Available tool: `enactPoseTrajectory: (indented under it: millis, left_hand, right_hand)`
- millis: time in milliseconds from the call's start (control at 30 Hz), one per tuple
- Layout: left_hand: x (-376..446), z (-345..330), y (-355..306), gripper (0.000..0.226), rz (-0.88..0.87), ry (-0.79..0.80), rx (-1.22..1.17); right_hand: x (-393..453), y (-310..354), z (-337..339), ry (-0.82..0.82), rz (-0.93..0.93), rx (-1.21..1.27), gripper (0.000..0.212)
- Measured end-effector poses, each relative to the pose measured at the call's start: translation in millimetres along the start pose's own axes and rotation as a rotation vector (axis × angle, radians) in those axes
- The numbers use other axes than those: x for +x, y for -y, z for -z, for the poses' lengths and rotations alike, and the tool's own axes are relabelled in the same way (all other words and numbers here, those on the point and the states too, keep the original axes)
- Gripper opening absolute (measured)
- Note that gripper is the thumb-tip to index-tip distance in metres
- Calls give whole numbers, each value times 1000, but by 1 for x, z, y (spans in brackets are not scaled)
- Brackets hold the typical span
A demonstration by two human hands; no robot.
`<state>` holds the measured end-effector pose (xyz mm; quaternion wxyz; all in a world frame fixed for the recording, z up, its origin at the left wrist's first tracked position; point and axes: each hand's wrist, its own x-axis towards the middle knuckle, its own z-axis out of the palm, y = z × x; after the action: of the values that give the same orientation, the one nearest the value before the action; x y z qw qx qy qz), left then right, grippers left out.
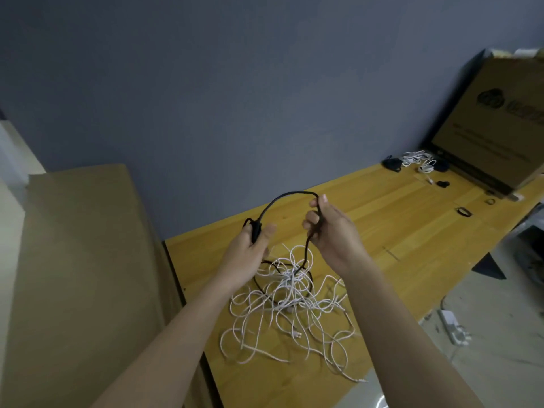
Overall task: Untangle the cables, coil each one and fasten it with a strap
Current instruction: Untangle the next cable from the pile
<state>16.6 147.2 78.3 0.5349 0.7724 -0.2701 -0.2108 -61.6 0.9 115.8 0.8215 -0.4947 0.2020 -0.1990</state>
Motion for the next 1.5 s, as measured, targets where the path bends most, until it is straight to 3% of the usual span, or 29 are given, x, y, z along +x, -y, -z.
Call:
enactPoseTrajectory:
  millis: [100,200,267,400,500,567,667,733,833,900,967,1067,1133,1233,1300,1400,1500]
  left_hand:
    - [2,2,-4,51,105,-44,-226]
    - [4,11,-8,47,205,6,-563]
    - [4,15,-10,48,211,62,-727]
    - [5,16,-11,45,155,39,-886]
    - [7,10,-10,30,99,-5,-845]
    - [9,6,-9,23,70,-22,-733]
    - [10,8,-1,15,-49,-45,-335]
    - [7,10,5,6,-38,26,-51]
    - [3,9,10,53,113,228,409]
    - [-1,6,7,65,183,373,540]
    - [-3,4,5,64,243,457,547]
    - [-2,3,2,37,169,515,402]
    - [-2,1,-1,42,110,536,311]
    - [1,1,-1,49,34,511,400]
    - [3,3,2,40,9,449,449]
    - [5,5,4,36,7,330,313]
    - [4,1,2,39,-19,275,294]
  right_hand:
    - [0,-7,1,18,34,-217,26]
    - [2,-21,14,-102,259,-817,23]
    - [4,-32,23,-163,352,-1067,23]
    - [-7,-75,29,15,359,-1569,29]
    - [-27,-106,29,189,500,-1522,32]
    - [-39,-117,28,239,406,-1347,29]
    - [-50,-130,42,314,150,-1268,21]
    - [-53,-132,52,358,163,-1324,23]
    - [-51,-120,54,342,407,-1349,36]
    - [-46,-106,52,309,530,-1323,33]
    - [-39,-97,54,228,545,-1234,24]
    - [-30,-84,55,43,530,-1074,10]
    - [-23,-75,53,-14,496,-1111,11]
    - [-12,-68,54,91,359,-1239,10]
    - [-8,-73,63,184,197,-1177,17]
    - [-8,-87,81,223,-79,-1044,16]
    - [-11,-102,90,293,-109,-1119,7]
